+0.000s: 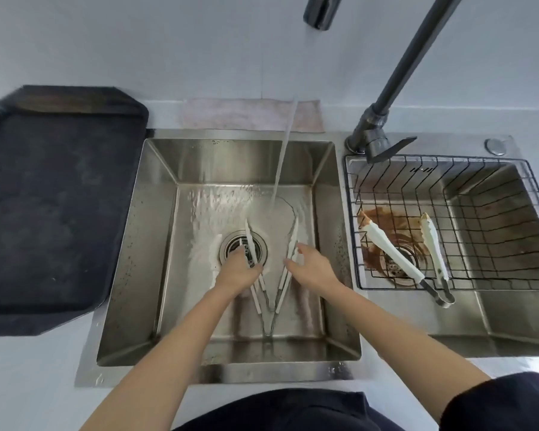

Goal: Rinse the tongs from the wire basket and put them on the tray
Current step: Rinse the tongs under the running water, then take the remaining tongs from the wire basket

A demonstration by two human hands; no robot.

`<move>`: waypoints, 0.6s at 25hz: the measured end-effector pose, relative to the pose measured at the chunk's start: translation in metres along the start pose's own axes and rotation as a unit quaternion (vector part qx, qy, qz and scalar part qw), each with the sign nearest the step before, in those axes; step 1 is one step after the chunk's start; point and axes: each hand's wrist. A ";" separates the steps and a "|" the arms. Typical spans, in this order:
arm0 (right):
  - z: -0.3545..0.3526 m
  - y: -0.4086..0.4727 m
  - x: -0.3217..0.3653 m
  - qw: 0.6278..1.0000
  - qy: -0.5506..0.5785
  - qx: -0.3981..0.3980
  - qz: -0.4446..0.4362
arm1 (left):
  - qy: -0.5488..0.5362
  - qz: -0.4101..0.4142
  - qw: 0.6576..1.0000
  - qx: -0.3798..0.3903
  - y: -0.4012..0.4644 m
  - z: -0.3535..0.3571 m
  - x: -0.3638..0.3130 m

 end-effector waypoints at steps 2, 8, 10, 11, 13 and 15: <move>-0.012 -0.008 0.009 0.998 -0.027 -0.018 -0.052 | 0.054 0.038 0.998 -0.008 -0.001 -0.007 -0.006; -0.062 -0.030 0.026 0.975 -0.084 -0.101 -0.182 | 0.229 0.128 0.963 -0.065 -0.036 -0.039 -0.060; -0.080 -0.035 0.021 0.968 -0.093 -0.121 -0.198 | 0.249 0.154 0.953 -0.084 -0.042 -0.041 -0.079; -0.089 -0.037 0.016 0.966 -0.096 -0.130 -0.202 | 0.256 0.165 0.949 -0.087 -0.046 -0.039 -0.089; -0.106 -0.041 0.003 0.962 -0.103 -0.149 -0.206 | 0.262 0.183 0.944 -0.086 -0.054 -0.032 -0.108; -0.122 -0.044 -0.012 0.961 -0.112 -0.159 -0.197 | 0.266 0.202 0.939 -0.085 -0.062 -0.021 -0.126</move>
Point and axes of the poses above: each hand's wrist, its own y-axis towards the middle knuckle, its own z-axis out of the palm, x = y × z, and after that the axes turned 8 degrees about -x, right-handed
